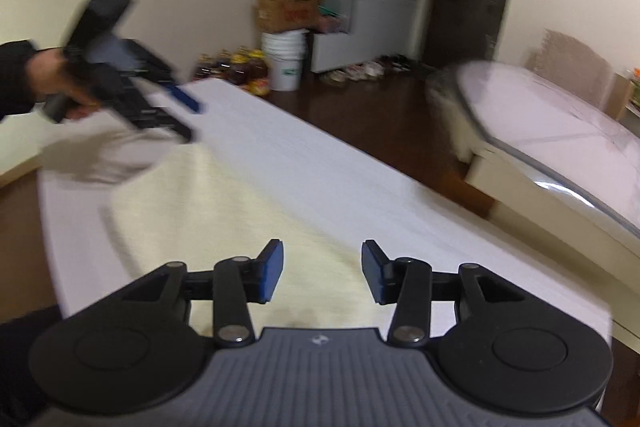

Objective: Fold towel
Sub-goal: 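Move both grippers to the folded edge of the towel rectangle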

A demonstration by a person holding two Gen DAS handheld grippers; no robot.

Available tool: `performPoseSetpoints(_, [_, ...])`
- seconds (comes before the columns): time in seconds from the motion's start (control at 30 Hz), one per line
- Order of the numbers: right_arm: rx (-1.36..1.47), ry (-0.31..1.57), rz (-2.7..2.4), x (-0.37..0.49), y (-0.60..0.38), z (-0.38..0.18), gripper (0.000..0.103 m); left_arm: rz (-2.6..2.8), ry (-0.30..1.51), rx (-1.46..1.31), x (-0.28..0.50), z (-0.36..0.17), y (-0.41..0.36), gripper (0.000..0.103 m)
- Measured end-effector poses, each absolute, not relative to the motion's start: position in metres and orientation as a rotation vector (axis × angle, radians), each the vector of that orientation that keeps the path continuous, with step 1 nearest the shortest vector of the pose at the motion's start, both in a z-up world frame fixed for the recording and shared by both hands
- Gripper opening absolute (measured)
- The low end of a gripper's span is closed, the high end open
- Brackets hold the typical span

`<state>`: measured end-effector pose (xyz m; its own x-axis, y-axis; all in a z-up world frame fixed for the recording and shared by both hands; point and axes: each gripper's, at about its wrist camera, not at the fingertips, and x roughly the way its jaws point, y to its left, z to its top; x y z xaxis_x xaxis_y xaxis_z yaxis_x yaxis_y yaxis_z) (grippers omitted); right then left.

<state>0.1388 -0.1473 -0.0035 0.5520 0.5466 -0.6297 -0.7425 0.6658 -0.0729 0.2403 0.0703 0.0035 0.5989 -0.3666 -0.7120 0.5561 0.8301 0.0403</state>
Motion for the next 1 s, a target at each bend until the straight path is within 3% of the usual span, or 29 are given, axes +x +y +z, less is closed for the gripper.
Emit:
performPoseSetpoints(0.2, [-0.301, 0.618, 0.848, 0.103, -0.112, -0.013, 0.049, -0.605, 0.815, 0.098, 0.259, 0.003, 0.086, 0.072])
performPoseSetpoints(0.33, [-0.305, 0.617, 0.865, 0.083, -0.086, -0.016, 0.049, -0.548, 0.755, 0.073, 0.259, 0.017, 0.101, 0.073])
performPoseSetpoints(0.6, [-0.609, 0.521, 0.832, 0.042, -0.001, -0.032, 0.043, -0.512, 0.687, 0.159, 0.235, 0.025, 0.116, 0.083])
performPoseSetpoints(0.67, [-0.675, 0.501, 0.827, 0.035, 0.017, -0.039, 0.039, -0.512, 0.677, 0.146, 0.230, 0.023, 0.121, 0.084])
performPoseSetpoints(0.73, [-0.783, 0.484, 0.794, 0.030, 0.040, -0.052, 0.028, -0.511, 0.674, 0.124, 0.225, 0.021, 0.130, 0.084])
performPoseSetpoints(1.0, [-1.012, 0.433, 0.730, 0.029, 0.078, -0.079, 0.027, -0.495, 0.648, 0.076, 0.214, 0.017, 0.160, 0.087])
